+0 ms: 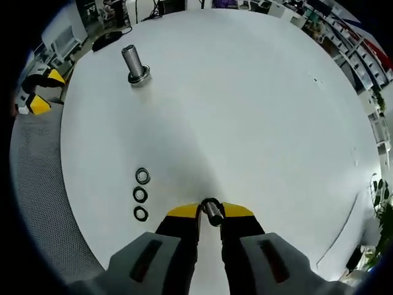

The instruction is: Place the washer onto the threaded stud by aligning its center hole with the stud, sliding it down to the base, and recovering from edge contact or off-axis alignment until the washer reaches the visible bottom stop.

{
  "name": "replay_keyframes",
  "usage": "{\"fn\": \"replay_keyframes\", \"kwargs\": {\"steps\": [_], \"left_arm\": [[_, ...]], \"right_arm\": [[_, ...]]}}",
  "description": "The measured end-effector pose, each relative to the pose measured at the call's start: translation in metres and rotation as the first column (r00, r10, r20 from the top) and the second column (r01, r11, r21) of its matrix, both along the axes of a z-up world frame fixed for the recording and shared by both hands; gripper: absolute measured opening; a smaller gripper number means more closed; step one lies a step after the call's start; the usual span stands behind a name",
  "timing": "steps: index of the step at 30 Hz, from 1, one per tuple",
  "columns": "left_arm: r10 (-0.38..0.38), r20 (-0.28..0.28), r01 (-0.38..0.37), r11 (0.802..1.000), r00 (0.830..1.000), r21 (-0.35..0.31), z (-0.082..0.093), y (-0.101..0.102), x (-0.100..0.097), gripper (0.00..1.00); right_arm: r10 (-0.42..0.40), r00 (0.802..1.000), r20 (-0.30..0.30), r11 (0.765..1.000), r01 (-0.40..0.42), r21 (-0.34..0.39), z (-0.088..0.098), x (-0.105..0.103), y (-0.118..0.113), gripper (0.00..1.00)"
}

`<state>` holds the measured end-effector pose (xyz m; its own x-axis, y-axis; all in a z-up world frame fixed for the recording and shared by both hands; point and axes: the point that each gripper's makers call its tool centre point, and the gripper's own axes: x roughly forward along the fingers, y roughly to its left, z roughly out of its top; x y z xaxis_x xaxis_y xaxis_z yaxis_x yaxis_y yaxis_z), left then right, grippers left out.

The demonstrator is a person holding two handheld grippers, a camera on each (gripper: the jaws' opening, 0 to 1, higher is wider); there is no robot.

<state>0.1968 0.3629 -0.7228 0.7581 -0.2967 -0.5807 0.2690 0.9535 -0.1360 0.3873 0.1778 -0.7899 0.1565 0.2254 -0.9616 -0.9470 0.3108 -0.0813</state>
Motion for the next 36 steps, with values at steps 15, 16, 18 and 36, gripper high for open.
{"fn": "replay_keyframes", "kwargs": {"steps": [15, 16, 18, 36], "left_arm": [[-0.002, -0.004, 0.002, 1.0, 1.0, 0.007, -0.001, 0.0, 0.0, 0.25], [-0.002, -0.004, 0.002, 1.0, 1.0, 0.007, -0.001, 0.0, 0.0, 0.25], [-0.003, -0.006, 0.003, 1.0, 1.0, 0.006, -0.002, 0.0, 0.0, 0.25], [-0.011, -0.012, 0.011, 1.0, 1.0, 0.003, -0.002, -0.002, -0.001, 0.25]], "right_arm": [[-0.039, 0.999, 0.008, 0.999, 0.038, 0.022, 0.007, -0.002, -0.011, 0.2], [-0.052, 0.999, 0.003, 0.998, 0.052, 0.023, 0.007, -0.004, -0.014, 0.21], [-0.058, 0.998, 0.002, 0.998, 0.057, 0.023, 0.007, -0.006, -0.016, 0.21], [0.023, 0.998, -0.065, 0.997, -0.018, 0.069, 0.001, -0.057, -0.008, 0.27]]}}
